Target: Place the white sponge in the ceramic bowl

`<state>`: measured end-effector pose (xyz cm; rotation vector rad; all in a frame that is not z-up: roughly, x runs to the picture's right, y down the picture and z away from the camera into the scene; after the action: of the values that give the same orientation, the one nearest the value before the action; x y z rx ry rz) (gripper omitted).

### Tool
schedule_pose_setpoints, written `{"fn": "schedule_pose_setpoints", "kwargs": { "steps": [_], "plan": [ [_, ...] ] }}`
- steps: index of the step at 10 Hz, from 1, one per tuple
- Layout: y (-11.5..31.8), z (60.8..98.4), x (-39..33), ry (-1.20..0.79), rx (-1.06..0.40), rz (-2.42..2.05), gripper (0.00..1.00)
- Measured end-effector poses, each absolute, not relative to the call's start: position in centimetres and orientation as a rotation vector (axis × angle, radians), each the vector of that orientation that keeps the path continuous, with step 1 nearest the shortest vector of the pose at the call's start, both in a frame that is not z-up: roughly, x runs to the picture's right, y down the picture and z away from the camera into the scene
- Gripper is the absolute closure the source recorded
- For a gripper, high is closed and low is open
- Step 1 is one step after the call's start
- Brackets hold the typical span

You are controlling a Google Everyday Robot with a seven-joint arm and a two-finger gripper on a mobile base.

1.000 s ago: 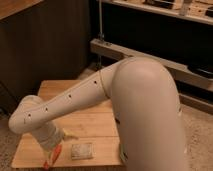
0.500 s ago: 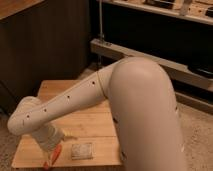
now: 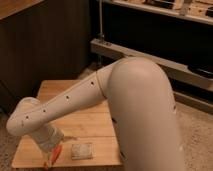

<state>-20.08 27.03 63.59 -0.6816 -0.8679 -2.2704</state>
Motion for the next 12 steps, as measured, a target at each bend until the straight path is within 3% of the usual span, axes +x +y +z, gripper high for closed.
{"fn": "schedule_pose_setpoints", "kwargs": {
  "steps": [8,10,12],
  "plan": [
    [27.1,63.6,-19.9,-0.886,-0.636,-2.289,0.2],
    [26.5,64.1,-18.0,-0.923,-0.419,-2.332,0.2],
    [25.8,64.1,-15.5,-0.885,-0.061,-2.45,0.2]
  ]
}}
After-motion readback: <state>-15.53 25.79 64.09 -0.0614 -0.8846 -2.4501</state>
